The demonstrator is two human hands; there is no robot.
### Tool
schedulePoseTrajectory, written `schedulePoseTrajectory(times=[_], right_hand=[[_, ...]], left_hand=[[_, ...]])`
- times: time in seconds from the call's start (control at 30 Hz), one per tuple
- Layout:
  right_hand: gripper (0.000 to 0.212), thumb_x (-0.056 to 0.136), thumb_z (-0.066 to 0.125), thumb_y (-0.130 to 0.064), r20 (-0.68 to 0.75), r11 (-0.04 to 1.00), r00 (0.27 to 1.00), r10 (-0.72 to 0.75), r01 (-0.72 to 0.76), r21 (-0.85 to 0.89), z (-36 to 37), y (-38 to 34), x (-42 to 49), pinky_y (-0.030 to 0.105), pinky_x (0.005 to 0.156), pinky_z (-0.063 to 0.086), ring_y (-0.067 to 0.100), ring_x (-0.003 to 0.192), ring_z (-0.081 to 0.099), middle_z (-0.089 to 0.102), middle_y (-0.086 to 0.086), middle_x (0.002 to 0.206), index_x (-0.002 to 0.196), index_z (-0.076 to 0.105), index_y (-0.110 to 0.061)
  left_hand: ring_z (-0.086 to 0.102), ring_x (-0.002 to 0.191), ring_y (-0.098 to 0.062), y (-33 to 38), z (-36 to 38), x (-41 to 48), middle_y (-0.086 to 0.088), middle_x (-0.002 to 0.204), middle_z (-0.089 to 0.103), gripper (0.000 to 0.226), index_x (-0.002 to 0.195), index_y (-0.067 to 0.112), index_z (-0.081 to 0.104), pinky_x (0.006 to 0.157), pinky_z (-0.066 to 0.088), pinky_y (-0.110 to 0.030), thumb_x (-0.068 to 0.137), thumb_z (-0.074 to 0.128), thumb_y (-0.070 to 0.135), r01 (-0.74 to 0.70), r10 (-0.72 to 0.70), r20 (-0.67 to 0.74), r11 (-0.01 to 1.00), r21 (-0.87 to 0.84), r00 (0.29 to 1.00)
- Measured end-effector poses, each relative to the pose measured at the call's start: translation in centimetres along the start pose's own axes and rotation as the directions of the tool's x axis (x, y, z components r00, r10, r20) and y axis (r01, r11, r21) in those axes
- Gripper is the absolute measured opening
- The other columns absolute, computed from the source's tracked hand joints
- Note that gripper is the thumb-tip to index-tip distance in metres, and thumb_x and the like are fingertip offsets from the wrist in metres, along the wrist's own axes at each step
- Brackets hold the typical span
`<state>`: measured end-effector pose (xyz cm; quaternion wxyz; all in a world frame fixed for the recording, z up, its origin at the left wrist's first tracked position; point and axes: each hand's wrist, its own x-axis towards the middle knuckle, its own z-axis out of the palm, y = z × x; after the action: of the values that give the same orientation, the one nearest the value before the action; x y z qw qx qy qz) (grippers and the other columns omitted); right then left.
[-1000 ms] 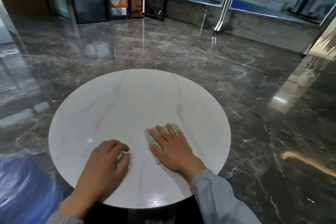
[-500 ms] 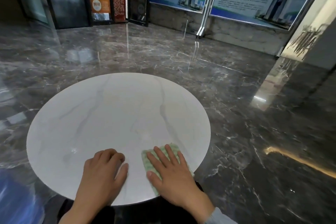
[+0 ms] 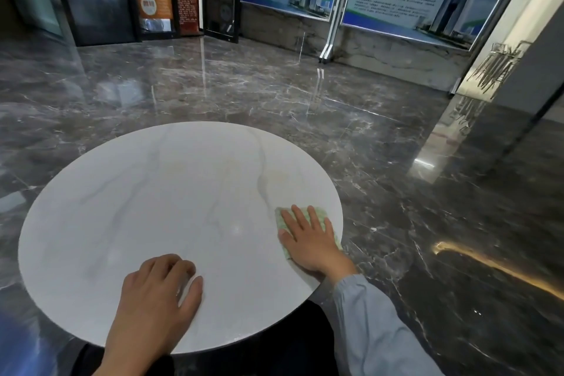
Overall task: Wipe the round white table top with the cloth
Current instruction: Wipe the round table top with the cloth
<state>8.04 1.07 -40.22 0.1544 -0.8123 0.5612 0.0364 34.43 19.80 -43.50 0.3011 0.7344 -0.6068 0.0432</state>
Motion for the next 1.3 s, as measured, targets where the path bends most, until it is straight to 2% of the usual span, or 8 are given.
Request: schedulePoseTrajectory(times=[0.27,0.4,0.53,0.7,0.8,1.1,1.2,1.3], right_hand=[[0.062,0.105,0.014,-0.059,0.005,0.965,0.966,-0.257,0.257,-0.053,3.2,-7.0,-4.7,0.052,0.121,-0.021,0.017,0.153,-0.03,-0.015,-0.018,0.17,0.162,-0.005,-0.046],[0.061,0.105,0.017,-0.061,-0.016,0.947,0.948,-0.318,0.317,-0.046,3.8,-6.5,-7.7,0.047,0.122,-0.021,0.012,0.154,-0.027,-0.011,-0.02,0.171,0.161,-0.003,-0.05],[0.06,0.104,0.02,-0.063,-0.019,0.96,0.962,-0.271,0.269,-0.074,2.8,-3.7,-7.6,0.045,0.125,-0.014,0.009,0.156,-0.02,-0.006,-0.025,0.17,0.159,0.0,-0.054],[0.06,0.106,0.016,-0.061,-0.034,1.0,0.999,-0.009,0.008,-0.025,-0.3,1.8,-2.5,0.048,0.126,-0.009,0.015,0.158,-0.015,-0.008,-0.021,0.17,0.162,0.001,-0.048],[0.061,0.106,0.013,-0.06,-0.003,0.997,0.997,0.076,-0.076,-0.013,-1.0,1.7,0.0,0.053,0.125,-0.012,0.018,0.157,-0.02,-0.014,-0.017,0.171,0.163,-0.004,-0.044],[0.058,0.107,0.013,-0.059,-0.028,0.951,0.954,-0.297,0.293,-0.099,2.9,-5.9,-6.6,0.046,0.124,-0.018,0.011,0.153,-0.029,-0.019,-0.023,0.166,0.16,-0.008,-0.05],[0.058,0.106,0.013,-0.063,-0.026,0.955,0.96,-0.28,0.276,-0.111,2.6,-3.7,-7.4,0.041,0.124,-0.017,0.005,0.152,-0.029,-0.02,-0.028,0.165,0.159,-0.007,-0.054],[0.058,0.104,0.013,-0.064,-0.029,0.984,0.987,-0.156,0.153,-0.086,1.0,-0.5,-4.7,0.041,0.126,-0.013,0.006,0.153,-0.025,-0.016,-0.027,0.167,0.159,-0.005,-0.054]], left_hand=[[0.059,0.099,-0.025,0.0,-0.1,-0.1,0.012,0.099,0.059,0.026,0.092,0.032,0.068,0.079,0.041,-0.042,0.085,0.05,0.05,-0.015,0.015,-0.009,1.0,0.008,1.0],[0.059,0.101,-0.026,-0.1,-0.1,-0.2,0.012,0.1,0.059,0.027,0.093,0.033,0.068,0.08,0.041,-0.042,0.085,0.049,0.051,-0.004,0.003,0.008,1.0,0.021,1.0],[0.058,0.103,-0.023,-0.1,-0.5,-0.3,0.013,0.103,0.059,0.025,0.095,0.034,0.067,0.082,0.04,-0.039,0.088,0.048,0.049,-0.004,0.002,0.038,0.999,0.035,0.999],[0.057,0.104,-0.02,0.1,-0.6,-0.3,0.012,0.105,0.06,0.025,0.097,0.032,0.067,0.085,0.039,-0.038,0.09,0.049,0.048,0.001,-0.002,0.043,0.999,0.04,0.999],[0.056,0.104,-0.02,0.2,-0.7,-0.4,0.012,0.105,0.06,0.024,0.098,0.031,0.067,0.085,0.037,-0.036,0.09,0.051,0.047,-0.002,0.0,0.047,0.999,0.043,0.999],[0.055,0.108,-0.02,0.0,-0.6,-0.4,0.012,0.109,0.059,0.024,0.102,0.031,0.067,0.089,0.037,-0.037,0.091,0.053,0.047,0.023,-0.027,0.077,0.998,0.05,0.997],[0.055,0.11,-0.018,0.0,-0.7,-0.4,0.012,0.111,0.06,0.023,0.103,0.032,0.068,0.092,0.04,-0.039,0.091,0.056,0.046,0.031,-0.035,0.099,0.999,0.044,0.994],[0.055,0.112,-0.018,0.0,-0.8,-0.4,0.013,0.111,0.06,0.021,0.103,0.033,0.068,0.095,0.04,-0.039,0.092,0.058,0.046,0.046,-0.049,0.104,0.998,0.036,0.993]])
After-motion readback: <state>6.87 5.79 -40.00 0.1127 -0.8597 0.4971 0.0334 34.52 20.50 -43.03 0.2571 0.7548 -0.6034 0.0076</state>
